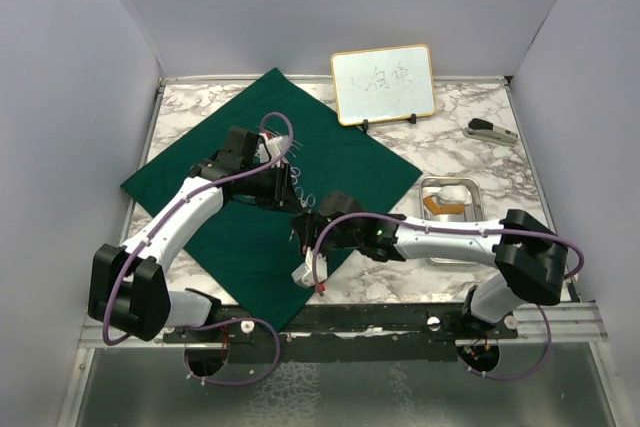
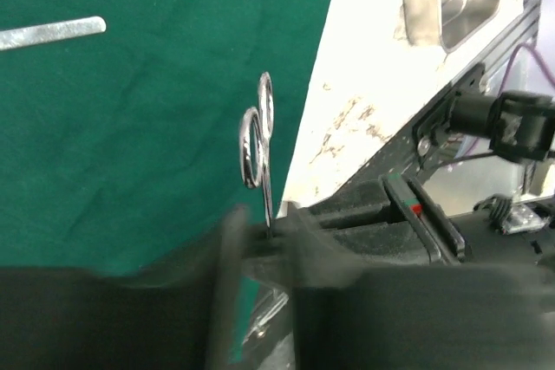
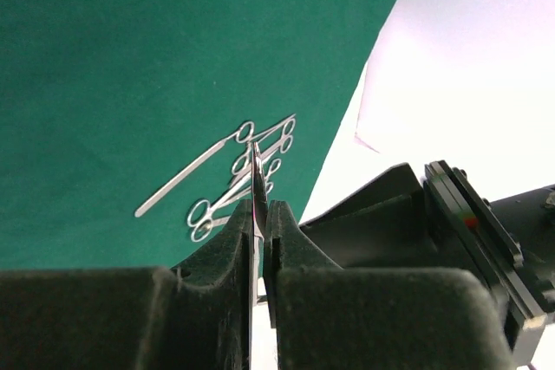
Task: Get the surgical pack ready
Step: Place the medical item in the container.
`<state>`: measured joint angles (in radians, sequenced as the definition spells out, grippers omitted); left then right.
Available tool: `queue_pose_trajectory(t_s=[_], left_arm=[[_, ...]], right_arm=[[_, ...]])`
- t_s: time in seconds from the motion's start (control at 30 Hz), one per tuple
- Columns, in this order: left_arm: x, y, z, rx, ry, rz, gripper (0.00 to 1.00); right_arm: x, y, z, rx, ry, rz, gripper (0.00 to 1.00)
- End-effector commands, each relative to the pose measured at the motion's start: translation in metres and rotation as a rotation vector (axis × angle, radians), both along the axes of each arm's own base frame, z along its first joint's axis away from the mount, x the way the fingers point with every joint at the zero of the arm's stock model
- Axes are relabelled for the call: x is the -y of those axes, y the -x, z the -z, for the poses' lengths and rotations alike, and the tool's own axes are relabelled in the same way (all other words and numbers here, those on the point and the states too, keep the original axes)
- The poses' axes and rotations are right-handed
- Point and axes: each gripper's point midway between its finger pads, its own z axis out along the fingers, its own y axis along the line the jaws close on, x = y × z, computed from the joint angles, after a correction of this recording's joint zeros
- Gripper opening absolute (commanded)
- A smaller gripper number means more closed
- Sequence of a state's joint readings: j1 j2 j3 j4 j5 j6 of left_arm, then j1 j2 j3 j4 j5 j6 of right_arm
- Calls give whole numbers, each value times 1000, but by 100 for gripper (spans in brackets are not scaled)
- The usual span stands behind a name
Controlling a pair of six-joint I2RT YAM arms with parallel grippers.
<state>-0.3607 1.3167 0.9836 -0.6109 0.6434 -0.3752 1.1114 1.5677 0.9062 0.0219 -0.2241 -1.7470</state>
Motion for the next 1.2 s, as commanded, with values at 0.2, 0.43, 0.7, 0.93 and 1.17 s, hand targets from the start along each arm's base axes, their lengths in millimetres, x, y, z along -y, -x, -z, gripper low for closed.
queue_pose_trajectory(t_s=[0.2,0.43,0.7,0.93,1.17], left_arm=[[-24,-51,-97,356,-81,-195,70],[-61,-81,-126,512,-201,-404,76],[-58,-81,-122,504,-164,-417,76],[-51,-72,-121,531,-106,-388,76],[-45,-59,-119,557,-39,-356,76]], right_arm=[[40,36,-56,-648,-300,475,1],[143,-33,-87,-1038,-854,1347,1],[284,-55,-12,-1406,-952,2130,1],[360,-30,38,-1325,-835,2572,1],[362,-37,76,-1273,-651,2694,1]])
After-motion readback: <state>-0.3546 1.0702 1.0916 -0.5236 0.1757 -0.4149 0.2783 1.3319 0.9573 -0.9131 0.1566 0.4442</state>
